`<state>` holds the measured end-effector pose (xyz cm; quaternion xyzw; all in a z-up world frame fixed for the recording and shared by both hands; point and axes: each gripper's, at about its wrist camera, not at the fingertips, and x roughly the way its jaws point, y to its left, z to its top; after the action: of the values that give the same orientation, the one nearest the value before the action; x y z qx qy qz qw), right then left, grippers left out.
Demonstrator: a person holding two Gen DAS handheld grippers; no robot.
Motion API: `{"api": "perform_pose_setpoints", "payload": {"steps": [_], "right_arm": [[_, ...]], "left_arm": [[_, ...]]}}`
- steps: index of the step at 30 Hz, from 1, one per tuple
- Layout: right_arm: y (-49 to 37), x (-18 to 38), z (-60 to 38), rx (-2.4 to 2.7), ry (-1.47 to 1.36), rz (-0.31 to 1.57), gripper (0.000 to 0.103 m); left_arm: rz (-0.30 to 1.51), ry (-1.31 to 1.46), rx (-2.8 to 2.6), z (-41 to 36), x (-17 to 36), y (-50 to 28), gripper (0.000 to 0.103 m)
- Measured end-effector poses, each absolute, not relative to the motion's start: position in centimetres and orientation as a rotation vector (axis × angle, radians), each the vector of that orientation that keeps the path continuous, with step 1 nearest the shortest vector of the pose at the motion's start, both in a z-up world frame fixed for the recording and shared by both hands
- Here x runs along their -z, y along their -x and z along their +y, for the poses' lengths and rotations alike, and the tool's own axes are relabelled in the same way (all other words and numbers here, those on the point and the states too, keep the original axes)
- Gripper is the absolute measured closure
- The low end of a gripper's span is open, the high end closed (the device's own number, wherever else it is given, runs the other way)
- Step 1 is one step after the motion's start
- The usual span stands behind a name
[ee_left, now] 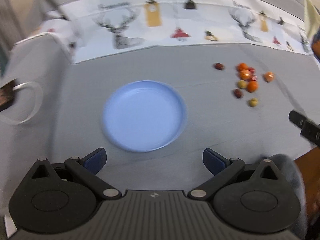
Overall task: Organize fruits
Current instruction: 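Grasp the wrapped orange with the right tool while the left tool grasps a red date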
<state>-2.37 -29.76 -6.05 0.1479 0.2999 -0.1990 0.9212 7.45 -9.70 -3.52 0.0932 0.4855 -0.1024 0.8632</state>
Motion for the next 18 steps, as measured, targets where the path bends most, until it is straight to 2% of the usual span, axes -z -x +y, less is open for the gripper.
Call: {"api": "perform_pose_setpoints", "payload": {"steps": [6, 9, 11, 18], "right_arm": [[-1.7, 8.6, -38.4, 0.541, -0.298, 0.612, 0.001], [-5.7, 12.6, -42.3, 0.498, -0.344, 0.771, 0.001], [-7.4, 14.8, -44.1, 0.524, -0.376, 0.812, 0.001], [-14.3, 20.1, -49.9, 0.523, -0.388, 0.816, 0.001]], "left_arm": [[1.054, -0.175, 0.331, -17.9, 6.8, -13.4, 0.000], [1.015, -0.217, 0.370, -22.6, 8.6, -16.6, 0.000], [1.013, -0.256, 0.398, -25.6, 10.2, -18.6, 0.000], [1.133, -0.302, 0.423, -32.5, 16.8, -24.6, 0.000]]}}
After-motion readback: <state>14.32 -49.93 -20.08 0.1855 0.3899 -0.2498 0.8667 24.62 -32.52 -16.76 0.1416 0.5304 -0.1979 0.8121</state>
